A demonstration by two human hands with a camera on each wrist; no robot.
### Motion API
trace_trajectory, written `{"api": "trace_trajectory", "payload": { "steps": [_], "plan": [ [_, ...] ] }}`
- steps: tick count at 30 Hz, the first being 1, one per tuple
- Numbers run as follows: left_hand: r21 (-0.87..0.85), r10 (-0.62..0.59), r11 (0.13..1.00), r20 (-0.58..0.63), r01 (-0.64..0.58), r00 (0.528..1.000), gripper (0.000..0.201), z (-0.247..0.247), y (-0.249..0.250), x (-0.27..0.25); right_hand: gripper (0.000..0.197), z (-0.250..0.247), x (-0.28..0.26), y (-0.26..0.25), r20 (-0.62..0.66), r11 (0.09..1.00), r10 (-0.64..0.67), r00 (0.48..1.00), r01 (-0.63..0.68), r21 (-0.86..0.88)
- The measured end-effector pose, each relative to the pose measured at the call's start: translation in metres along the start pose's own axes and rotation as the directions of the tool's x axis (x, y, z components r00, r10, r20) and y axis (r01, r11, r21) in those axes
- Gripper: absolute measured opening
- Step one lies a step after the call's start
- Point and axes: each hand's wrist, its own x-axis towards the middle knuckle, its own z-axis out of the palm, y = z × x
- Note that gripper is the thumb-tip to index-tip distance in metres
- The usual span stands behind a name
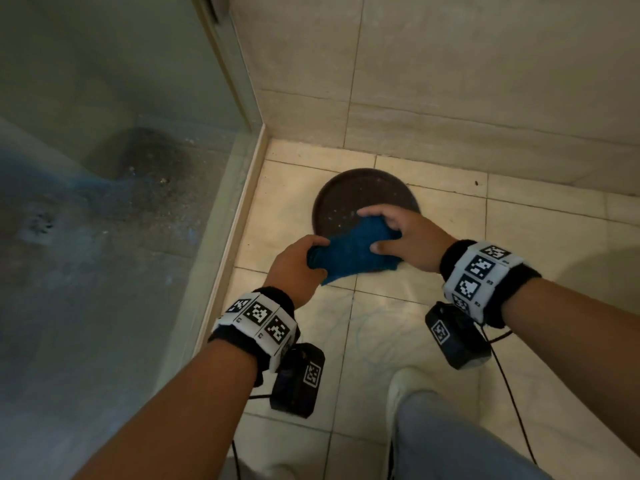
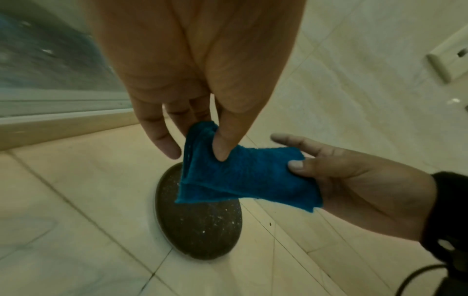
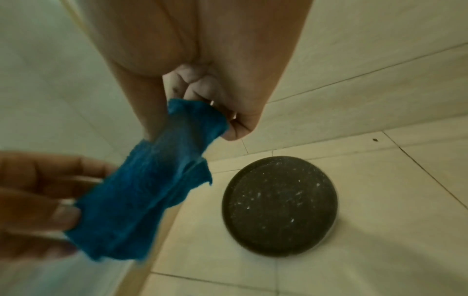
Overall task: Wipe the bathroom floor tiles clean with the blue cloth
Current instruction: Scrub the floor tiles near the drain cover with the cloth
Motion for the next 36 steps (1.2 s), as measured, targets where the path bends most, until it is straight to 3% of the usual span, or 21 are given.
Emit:
{"api": "trace_trajectory", "payload": {
  "steps": [3, 6, 11, 14, 17, 21, 23, 27, 32, 36],
  "plan": [
    [-0.05, -0.106, 0.993, 0.071, 0.11, 0.992, 0.044, -0.013, 0.019, -0.041, 0.074, 0.004, -0.042, -0.038, 0.026, 0.966, 0.019, 0.999, -0.025, 0.256],
    [-0.118, -0.136, 0.98, 0.195, 0.161, 0.971, 0.052, -0.028, 0.049, -0.094, 0.079, 0.016, -0.087, -0.078, 0.097, 0.951, 0.041, 0.994, -0.069, 0.303],
    [-0.414, -0.11, 0.88, 0.299, 0.233, 0.948, 0.039, -0.056, 0.084, -0.167, 0.054, 0.041, -0.155, -0.133, 0.11, 0.87, 0.112, 0.988, -0.151, 0.469],
    [-0.485, -0.108, 0.847, 0.239, 0.215, 0.965, 0.019, -0.071, 0.088, -0.204, 0.039, 0.057, -0.187, -0.15, 0.03, 0.919, 0.171, 0.985, -0.171, 0.357],
    [-0.397, -0.086, 0.905, 0.177, 0.151, 0.981, 0.006, -0.082, 0.083, -0.232, 0.042, 0.071, -0.213, -0.162, -0.023, 0.972, 0.192, 0.981, -0.187, 0.142],
    [-0.295, -0.027, 0.951, 0.218, 0.093, 0.976, 0.006, -0.079, 0.069, -0.263, 0.051, 0.091, -0.24, -0.163, 0.096, 0.973, 0.204, 0.974, -0.213, 0.093],
    [-0.26, -0.005, 0.963, 0.25, 0.072, 0.968, 0.007, -0.069, 0.06, -0.278, 0.038, 0.103, -0.25, -0.155, 0.103, 0.978, 0.201, 0.974, -0.205, 0.031],
    [-0.054, -0.036, 0.997, 0.18, 0.046, 0.983, 0.024, -0.049, 0.035, -0.312, 0.016, 0.13, -0.276, -0.128, 0.008, 0.979, 0.201, 0.98, -0.201, -0.018],
    [0.409, -0.12, 0.912, 0.175, 0.039, 0.977, 0.04, -0.058, -0.016, -0.342, 0.018, 0.145, -0.306, -0.099, -0.129, 0.962, 0.255, 0.958, -0.265, -0.063],
    [0.512, -0.152, 0.856, 0.12, 0.07, 0.981, 0.042, -0.072, -0.043, -0.344, 0.02, 0.153, -0.308, -0.091, -0.202, 0.949, 0.303, 0.931, -0.315, -0.027]
  ]
}}
